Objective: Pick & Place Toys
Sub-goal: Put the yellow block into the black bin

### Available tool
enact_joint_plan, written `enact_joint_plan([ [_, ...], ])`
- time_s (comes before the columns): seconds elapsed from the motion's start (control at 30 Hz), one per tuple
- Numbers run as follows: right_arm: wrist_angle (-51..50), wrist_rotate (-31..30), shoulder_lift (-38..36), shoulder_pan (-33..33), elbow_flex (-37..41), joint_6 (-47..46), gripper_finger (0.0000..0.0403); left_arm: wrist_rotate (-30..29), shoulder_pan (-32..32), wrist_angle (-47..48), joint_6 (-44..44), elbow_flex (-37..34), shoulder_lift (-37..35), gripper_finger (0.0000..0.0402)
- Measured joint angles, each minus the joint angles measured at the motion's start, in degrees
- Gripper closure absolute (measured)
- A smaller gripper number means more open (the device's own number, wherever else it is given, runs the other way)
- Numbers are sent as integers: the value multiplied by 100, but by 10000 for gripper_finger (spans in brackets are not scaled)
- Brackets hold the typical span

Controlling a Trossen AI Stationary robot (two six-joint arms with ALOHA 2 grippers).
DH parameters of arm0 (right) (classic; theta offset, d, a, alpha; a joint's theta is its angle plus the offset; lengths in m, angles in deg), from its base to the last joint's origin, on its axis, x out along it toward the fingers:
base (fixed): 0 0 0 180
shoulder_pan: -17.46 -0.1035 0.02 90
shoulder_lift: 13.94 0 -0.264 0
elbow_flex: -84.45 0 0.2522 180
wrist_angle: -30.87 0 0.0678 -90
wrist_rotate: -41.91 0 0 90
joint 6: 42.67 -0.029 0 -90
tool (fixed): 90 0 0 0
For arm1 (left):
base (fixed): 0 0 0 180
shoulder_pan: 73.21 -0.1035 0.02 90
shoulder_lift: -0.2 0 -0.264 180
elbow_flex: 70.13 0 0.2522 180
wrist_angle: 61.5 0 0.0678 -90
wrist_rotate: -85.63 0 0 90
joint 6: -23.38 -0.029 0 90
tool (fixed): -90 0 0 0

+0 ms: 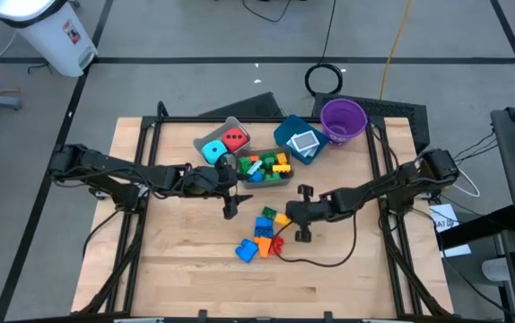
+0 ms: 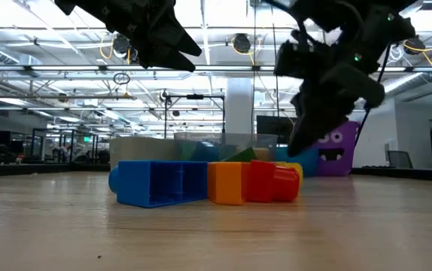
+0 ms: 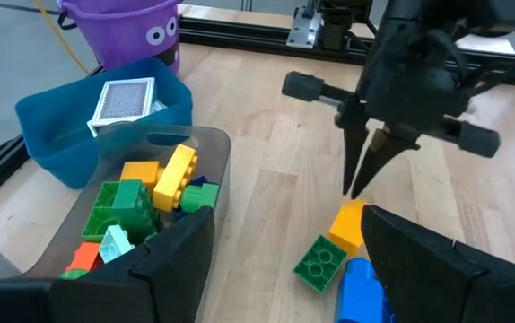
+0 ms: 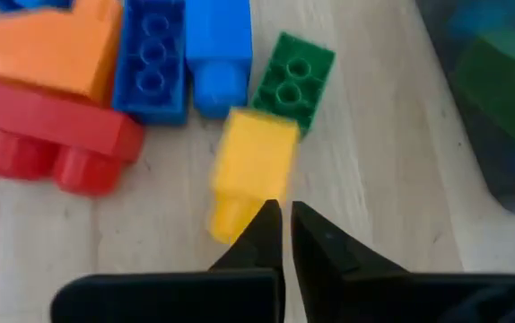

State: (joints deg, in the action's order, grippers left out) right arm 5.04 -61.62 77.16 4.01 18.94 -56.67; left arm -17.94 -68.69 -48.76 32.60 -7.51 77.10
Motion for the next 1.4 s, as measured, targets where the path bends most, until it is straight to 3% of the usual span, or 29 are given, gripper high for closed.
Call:
enact_joint_plan([
  [0.13, 119, -9, -154, -4, 0, -182, 398, 0, 2, 0, 0, 0, 0, 117],
  [0.3, 391, 2, -180, -4, 0, -306, 360, 0, 1, -2, 0, 0, 0, 117],
  [0.7, 1525, 6, -184, 8, 603, -310, 155, 1, -1, -2, 2, 0, 0, 117],
  [0.9, 2528, 54, -117, 121, 1073, -272, 88, 0, 1, -3, 14, 0, 0, 117],
  [1.1, 2699, 330, 291, 126, 1091, 32, 86, -2, 2, -7, 13, 0, 0, 117],
  [1.2, 2885, 642, 579, 235, 1012, 74, 102, -2, -1, -9, 15, 0, 0, 117],
  [1.4, 2445, 658, 511, 451, 1028, -165, 152, 0, -1, -9, 10, 0, 0, 117],
])
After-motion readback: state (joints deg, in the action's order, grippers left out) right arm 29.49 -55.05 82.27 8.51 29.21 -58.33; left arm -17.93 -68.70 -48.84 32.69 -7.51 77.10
